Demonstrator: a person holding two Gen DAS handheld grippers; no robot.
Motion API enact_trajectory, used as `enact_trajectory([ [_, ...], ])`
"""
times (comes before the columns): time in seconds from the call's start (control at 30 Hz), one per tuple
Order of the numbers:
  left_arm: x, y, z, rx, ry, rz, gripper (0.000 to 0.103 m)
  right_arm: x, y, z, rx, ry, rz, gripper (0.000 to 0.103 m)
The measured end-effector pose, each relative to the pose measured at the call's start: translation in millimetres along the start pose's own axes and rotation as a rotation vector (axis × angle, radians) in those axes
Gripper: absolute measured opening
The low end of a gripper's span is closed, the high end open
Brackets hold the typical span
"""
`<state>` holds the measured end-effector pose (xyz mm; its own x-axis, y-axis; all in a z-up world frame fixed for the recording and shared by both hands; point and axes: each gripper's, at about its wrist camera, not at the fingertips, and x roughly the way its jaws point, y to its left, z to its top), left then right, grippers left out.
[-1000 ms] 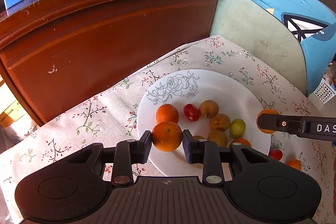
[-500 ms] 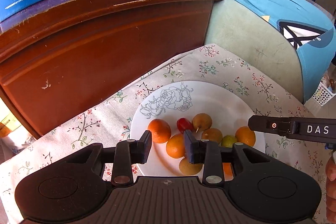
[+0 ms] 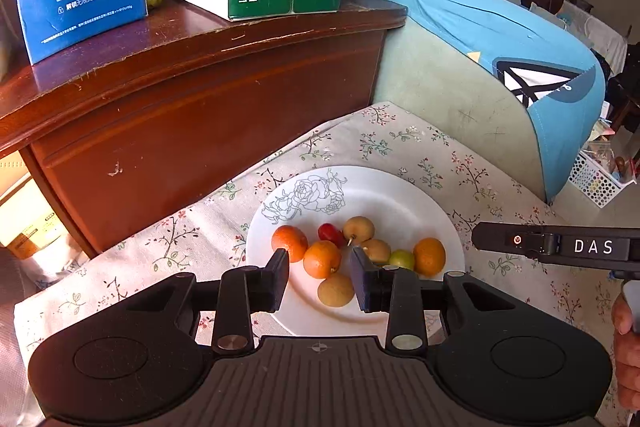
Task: Organize fruits
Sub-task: 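Lower both tangerines onto the plate and open both tools, then withdraw both open tools from the plate toward the remaining fruit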
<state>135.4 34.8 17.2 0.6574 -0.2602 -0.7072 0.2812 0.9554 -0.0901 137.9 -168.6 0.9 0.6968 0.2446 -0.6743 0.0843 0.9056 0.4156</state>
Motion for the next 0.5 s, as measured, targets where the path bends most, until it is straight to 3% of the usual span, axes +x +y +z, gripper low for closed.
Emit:
enact_trajectory([
  [0.2, -19, -4, -13, 0.012, -0.002, -0.009, 0.033, -23, -8, -6, 0.023, -0.006, -0.011, 0.047],
  [0.5, -33, -2, -33, -0.003, 0.021, -0.014, 0.033, -52, -24, -22, 0.057, 0.0, -0.023, 0.048],
])
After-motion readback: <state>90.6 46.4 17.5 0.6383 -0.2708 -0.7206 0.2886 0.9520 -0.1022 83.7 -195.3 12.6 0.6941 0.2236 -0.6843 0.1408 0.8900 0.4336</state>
